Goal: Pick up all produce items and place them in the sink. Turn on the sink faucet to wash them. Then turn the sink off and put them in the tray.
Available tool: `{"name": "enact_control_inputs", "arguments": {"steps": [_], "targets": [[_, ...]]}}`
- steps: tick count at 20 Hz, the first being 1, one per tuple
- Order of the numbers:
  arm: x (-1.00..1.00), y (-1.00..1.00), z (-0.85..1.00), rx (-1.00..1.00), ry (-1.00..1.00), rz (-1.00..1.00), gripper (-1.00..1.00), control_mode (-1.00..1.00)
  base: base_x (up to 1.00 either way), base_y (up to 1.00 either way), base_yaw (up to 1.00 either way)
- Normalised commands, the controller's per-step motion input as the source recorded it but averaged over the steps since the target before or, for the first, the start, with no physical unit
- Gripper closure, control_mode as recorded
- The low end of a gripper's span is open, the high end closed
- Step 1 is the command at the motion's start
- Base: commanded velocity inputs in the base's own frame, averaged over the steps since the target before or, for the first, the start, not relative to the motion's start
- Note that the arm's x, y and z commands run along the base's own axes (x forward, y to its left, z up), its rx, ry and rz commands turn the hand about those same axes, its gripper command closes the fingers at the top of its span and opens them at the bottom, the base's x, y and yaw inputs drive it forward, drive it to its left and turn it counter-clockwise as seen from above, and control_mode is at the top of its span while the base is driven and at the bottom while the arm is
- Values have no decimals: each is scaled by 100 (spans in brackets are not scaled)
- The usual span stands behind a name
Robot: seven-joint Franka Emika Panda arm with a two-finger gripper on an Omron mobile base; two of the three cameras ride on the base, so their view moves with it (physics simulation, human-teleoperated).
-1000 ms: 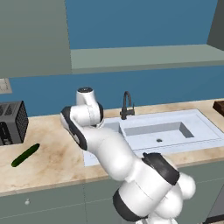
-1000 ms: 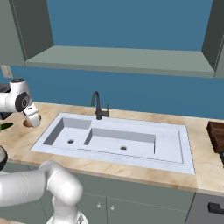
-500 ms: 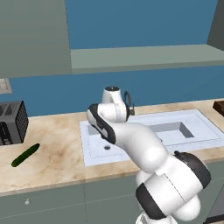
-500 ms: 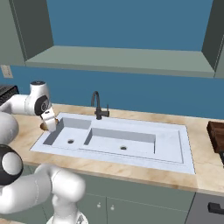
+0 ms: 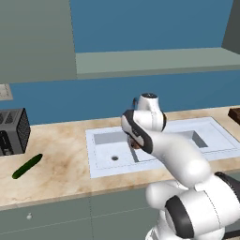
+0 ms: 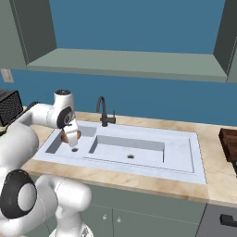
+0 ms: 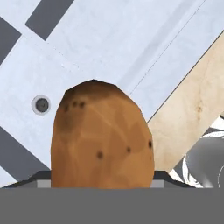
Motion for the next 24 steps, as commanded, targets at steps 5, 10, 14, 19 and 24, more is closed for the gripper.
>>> {"name": "enact_control_inputs", "arguments": {"steps": [5,10,14,19,24], "targets": [[-1,-82,0,1,0,-8,100,-100,0,0,0],[0,-88,0,2,2,-8,100,-100,0,0,0],[0,-87,0,3,1,-8,100,-100,0,0,0],[0,-73,-4,3,0,-8,100,-100,0,0,0],[9,-54,-7,2,0,-6,100,-100,0,0,0]]}}
